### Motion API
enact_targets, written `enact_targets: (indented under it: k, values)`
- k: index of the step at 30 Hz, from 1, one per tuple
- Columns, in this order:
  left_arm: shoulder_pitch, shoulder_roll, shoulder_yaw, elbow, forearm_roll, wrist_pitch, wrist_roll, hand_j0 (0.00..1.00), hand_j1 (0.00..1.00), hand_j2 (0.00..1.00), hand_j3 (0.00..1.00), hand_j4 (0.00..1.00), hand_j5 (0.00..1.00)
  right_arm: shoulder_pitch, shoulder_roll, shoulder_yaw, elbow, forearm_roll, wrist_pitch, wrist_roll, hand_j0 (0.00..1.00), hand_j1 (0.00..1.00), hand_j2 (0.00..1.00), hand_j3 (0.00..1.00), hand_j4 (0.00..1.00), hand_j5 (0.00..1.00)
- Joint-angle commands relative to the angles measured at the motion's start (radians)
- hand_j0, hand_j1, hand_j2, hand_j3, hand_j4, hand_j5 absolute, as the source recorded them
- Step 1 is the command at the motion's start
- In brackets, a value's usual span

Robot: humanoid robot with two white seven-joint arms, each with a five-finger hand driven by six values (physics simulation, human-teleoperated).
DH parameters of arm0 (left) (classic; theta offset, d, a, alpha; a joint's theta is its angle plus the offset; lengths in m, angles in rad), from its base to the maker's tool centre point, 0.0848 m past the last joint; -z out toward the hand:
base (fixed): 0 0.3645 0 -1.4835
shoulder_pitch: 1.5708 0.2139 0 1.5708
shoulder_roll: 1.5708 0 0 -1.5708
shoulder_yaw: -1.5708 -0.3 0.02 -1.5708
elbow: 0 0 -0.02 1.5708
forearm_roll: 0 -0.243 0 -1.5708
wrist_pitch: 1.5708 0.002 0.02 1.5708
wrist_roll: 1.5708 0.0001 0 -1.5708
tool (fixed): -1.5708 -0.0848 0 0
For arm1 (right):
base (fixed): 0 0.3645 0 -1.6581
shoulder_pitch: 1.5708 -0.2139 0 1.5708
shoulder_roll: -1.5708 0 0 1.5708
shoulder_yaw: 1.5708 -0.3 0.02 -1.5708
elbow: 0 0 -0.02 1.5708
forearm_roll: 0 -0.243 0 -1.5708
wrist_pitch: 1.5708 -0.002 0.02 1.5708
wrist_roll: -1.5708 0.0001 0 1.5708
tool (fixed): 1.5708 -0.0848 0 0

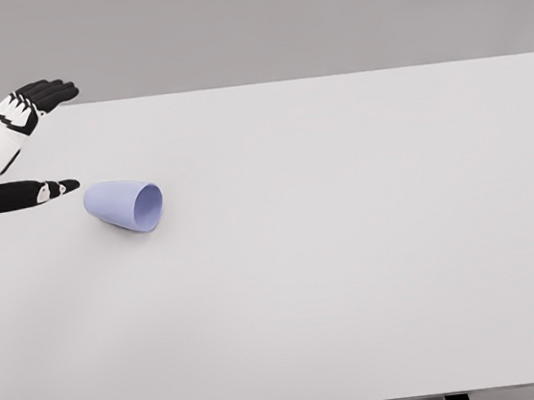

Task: Flip the cup with left arm and place it on the table

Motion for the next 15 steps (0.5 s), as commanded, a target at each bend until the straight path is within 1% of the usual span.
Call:
enact_targets:
  k: [1,4,9,13,15]
  values:
    - [0.0,0.002,0.001,-0.002,0.006,0.0,0.001,1.0,1.0,1.0,1.0,1.0,1.0,0.0,0.0,0.0,-0.001,0.0,0.0,-0.001,1.0,1.0,1.0,1.0,1.0,1.0]
    - [0.0,0.003,-0.001,-0.002,-0.003,0.0,0.001,1.0,1.0,1.0,1.0,1.0,1.0,0.003,0.0,0.0,0.002,0.0,0.0,0.001,1.0,1.0,1.0,1.0,1.0,1.0]
    - [-0.002,0.002,-0.001,-0.003,-0.055,0.0,0.001,1.0,1.0,1.0,1.0,1.0,1.0,0.003,0.0,-0.001,0.001,0.0,0.0,0.001,1.0,1.0,1.0,1.0,1.0,1.0]
    - [-0.003,0.004,-0.001,-0.006,-0.058,0.0,0.001,1.0,1.0,1.0,1.0,1.0,1.0,0.003,0.0,-0.001,0.001,0.0,0.0,0.001,1.0,1.0,1.0,1.0,1.0,1.0]
    - [-0.002,0.013,-0.001,-0.028,-0.058,0.0,0.001,1.0,1.0,1.0,1.0,1.0,1.0,0.003,0.0,-0.001,0.001,0.0,0.0,0.001,1.0,1.0,1.0,1.0,1.0,1.0]
